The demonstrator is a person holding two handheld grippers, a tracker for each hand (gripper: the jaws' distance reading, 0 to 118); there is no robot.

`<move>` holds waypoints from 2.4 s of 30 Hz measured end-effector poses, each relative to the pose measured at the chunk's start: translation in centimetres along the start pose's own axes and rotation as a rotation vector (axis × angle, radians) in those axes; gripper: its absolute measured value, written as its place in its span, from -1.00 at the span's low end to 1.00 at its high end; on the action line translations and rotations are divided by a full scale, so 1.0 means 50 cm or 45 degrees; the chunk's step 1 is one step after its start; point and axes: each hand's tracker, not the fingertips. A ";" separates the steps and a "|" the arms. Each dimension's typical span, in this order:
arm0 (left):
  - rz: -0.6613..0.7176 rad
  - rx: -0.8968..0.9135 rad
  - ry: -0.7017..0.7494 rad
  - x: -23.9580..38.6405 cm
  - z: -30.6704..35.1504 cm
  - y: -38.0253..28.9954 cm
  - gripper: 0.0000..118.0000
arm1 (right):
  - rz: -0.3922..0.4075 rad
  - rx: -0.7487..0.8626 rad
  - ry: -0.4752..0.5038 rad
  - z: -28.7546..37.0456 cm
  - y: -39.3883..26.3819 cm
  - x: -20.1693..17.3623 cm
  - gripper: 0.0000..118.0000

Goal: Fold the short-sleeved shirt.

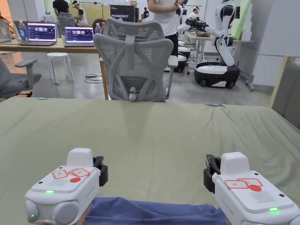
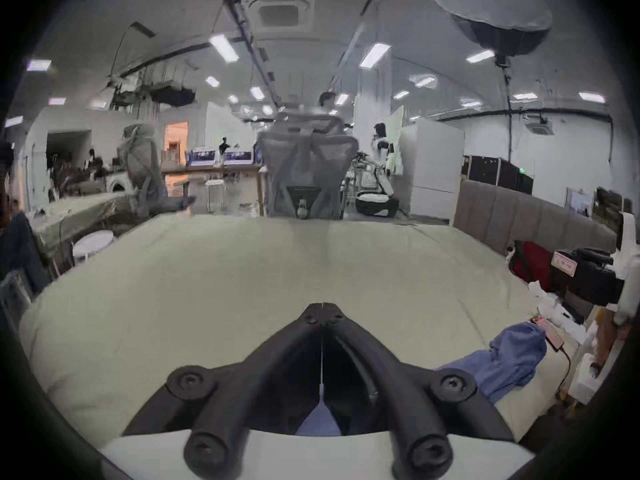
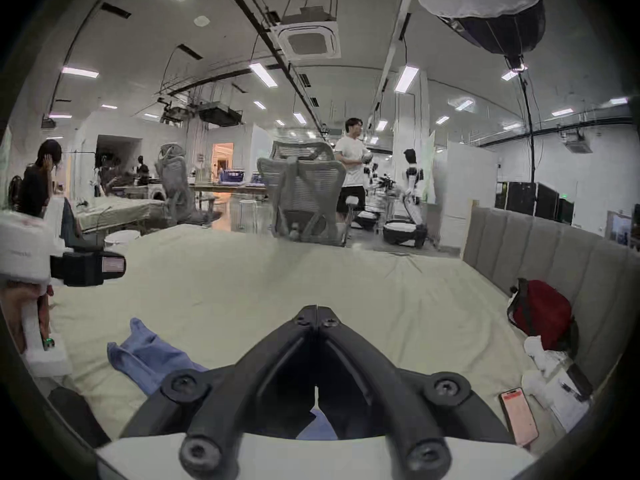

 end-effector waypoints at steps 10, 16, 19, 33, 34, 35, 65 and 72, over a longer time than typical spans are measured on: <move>0.924 -0.282 -0.092 -0.300 -0.042 -0.235 0.96 | 0.010 -0.075 0.037 -0.048 -0.019 -0.047 -1.00; 1.348 -0.247 -0.496 -0.297 -0.089 -0.313 0.74 | 0.017 -0.096 0.043 -0.046 -0.027 -0.065 -1.00; 1.423 -0.388 -0.562 -0.251 -0.134 -0.310 0.53 | 0.018 -0.108 0.042 -0.043 -0.026 -0.068 -1.00; 0.230 -0.182 0.032 -0.254 -0.055 -0.077 -0.82 | 0.012 -0.156 0.062 -0.032 -0.043 -0.072 -1.00; 0.183 -0.173 0.001 -0.225 -0.054 -0.065 -0.81 | 0.005 -0.155 0.063 -0.030 -0.044 -0.065 -1.00; 0.154 -0.176 -0.034 -0.194 -0.058 -0.054 -0.82 | -0.001 -0.155 0.063 -0.028 -0.045 -0.060 -1.00; 0.263 -0.416 -0.283 0.104 -0.157 -0.150 -0.21 | -0.172 -0.223 0.078 0.024 -0.106 0.029 -1.00; 0.348 -0.614 -0.453 0.208 -0.199 -0.230 -1.00 | -0.125 -0.250 0.036 0.018 -0.116 0.031 -1.00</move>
